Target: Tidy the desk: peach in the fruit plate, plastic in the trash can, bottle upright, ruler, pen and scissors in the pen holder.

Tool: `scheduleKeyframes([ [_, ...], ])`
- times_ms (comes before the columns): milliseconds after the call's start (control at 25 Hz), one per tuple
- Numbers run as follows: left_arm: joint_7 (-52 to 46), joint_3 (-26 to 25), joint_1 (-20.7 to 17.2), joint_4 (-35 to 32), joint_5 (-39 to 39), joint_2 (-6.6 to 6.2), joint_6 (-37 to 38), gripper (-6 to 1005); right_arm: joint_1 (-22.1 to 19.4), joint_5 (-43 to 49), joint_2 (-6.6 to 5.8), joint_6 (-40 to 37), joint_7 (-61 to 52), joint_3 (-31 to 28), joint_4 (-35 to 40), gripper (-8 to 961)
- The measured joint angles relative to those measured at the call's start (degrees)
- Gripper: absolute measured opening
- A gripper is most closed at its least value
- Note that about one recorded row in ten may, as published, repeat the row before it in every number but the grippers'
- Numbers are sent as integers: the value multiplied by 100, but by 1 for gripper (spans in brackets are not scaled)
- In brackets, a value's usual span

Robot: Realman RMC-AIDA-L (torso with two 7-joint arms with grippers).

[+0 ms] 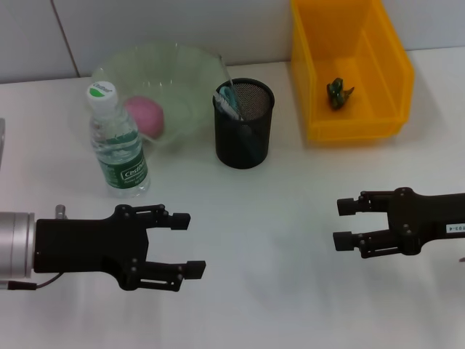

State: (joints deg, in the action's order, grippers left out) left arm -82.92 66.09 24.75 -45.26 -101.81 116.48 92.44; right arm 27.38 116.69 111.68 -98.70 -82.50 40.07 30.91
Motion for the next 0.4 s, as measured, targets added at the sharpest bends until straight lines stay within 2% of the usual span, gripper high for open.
scheduleKeyframes([
  [160,-10,-59,33,-19,-35,19,-9,846,1,2,2,0,2,-32,-3,819],
  [400,4,-129,36,-2,-35,-42,41,846,0,-15,12,-1,5,-40,-1,819],
])
